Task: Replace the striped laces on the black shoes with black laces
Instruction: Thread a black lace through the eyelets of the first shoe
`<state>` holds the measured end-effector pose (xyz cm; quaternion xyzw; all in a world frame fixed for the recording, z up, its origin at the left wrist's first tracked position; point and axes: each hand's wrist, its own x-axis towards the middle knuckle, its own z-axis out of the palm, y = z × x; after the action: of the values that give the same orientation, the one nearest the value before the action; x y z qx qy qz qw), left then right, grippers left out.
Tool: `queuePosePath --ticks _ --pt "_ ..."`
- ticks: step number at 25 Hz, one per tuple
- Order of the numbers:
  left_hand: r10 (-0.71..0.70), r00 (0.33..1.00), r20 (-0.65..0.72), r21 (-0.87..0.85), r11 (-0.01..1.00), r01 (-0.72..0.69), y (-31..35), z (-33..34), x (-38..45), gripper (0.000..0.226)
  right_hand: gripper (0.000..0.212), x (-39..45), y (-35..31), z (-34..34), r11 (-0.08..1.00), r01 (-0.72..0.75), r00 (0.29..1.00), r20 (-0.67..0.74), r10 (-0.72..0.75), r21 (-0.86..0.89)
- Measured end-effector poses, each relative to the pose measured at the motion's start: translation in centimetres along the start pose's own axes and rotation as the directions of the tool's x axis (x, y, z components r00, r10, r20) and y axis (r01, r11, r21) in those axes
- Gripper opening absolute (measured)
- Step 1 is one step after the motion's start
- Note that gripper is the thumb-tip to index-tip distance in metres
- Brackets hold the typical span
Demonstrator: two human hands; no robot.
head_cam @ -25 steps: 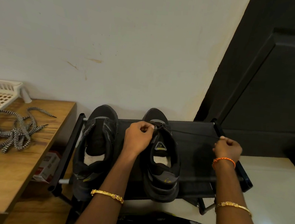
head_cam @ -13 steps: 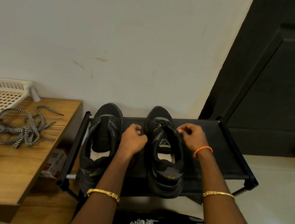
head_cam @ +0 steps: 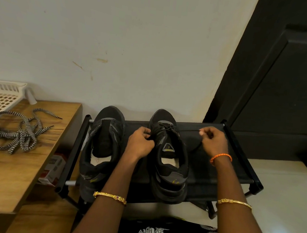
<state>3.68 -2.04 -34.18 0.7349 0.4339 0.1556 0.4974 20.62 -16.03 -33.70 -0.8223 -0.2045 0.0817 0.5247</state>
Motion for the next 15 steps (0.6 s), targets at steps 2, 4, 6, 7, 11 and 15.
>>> queuePosePath --ticks 2,4,6,7,11,15 --pt "0.01 1.0 -0.011 0.007 1.0 -0.01 0.0 0.1 0.2 0.038 0.01 -0.1 1.1 -1.7 0.996 -0.092 0.99 -0.111 0.092 -0.002" --pt "0.018 0.999 -0.033 0.008 1.0 -0.018 0.0 0.2 0.4 0.034 0.011 -0.4 2.0 -2.9 0.978 -0.208 0.961 -0.191 0.198 -0.034" --pt "0.023 0.998 -0.059 0.004 1.0 -0.023 0.0 0.3 0.5 0.032 0.013 -0.6 2.3 -3.0 0.958 -0.281 0.934 -0.246 0.258 -0.064" --pt "0.027 0.997 -0.066 0.003 1.0 -0.026 -0.1 0.3 0.6 0.031 0.015 -0.6 2.1 -2.7 0.958 -0.274 0.939 -0.242 0.246 -0.088" --pt "0.037 0.997 -0.066 0.007 0.999 -0.037 -0.3 0.1 0.7 0.028 0.023 -0.9 -0.6 1.1 0.996 0.004 0.993 0.122 0.007 -0.09" --pt "0.039 0.998 -0.053 0.016 0.999 -0.038 -0.4 0.0 0.7 0.029 0.011 -1.2 -2.3 4.0 0.993 0.111 0.949 0.299 -0.094 -0.041"
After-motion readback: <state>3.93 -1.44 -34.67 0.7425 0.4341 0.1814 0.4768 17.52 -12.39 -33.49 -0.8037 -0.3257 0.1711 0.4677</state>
